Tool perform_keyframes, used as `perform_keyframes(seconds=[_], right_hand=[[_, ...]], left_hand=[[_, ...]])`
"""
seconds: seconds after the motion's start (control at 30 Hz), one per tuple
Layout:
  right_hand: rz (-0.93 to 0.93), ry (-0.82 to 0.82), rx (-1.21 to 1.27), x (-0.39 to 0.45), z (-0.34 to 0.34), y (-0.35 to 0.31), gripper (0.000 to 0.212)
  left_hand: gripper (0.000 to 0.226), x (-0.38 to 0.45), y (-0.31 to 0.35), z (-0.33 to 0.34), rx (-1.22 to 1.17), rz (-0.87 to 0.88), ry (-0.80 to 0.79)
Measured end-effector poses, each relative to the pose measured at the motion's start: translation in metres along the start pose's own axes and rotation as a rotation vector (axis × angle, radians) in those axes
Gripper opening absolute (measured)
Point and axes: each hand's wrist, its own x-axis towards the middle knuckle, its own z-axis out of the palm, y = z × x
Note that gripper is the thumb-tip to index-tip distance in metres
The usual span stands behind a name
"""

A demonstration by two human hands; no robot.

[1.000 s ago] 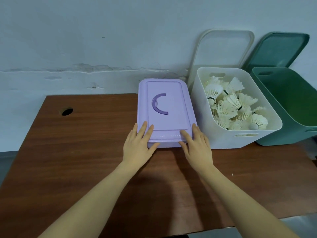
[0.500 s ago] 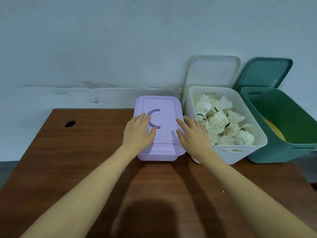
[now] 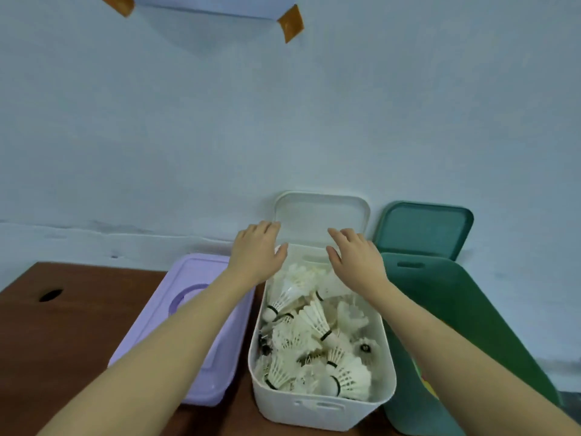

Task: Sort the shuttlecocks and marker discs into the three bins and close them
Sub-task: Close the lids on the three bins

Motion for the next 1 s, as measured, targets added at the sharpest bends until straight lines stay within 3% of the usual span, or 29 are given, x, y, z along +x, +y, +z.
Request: perform_keyframes(seconds=[0.37, 0.67, 0.87, 1.0], right_hand=[[0.131, -0.050, 0.128, 0.074, 0.029, 0.093, 0.072], [0.143, -0.002, 0.369, 0.072, 0.062, 0.092, 0.077], [0.191, 0.064, 0.451, 0.066, 0.053, 0.077, 0.071], [0.189, 0.201, 0.489, 0.057, 0.031, 0.069, 0.066]], left_hand=[[0.088, 0.103, 0.034, 0.046, -0.018, -0.227, -0.070], [0.078, 0.109, 0.027, 0.066, -0.046, -0.260, 0.062], [0.070, 0.099, 0.029, 0.062, -0.334, -0.250, 0.103], [0.064, 0.080, 0.035, 0.047, -0.398, -0.212, 0.184]])
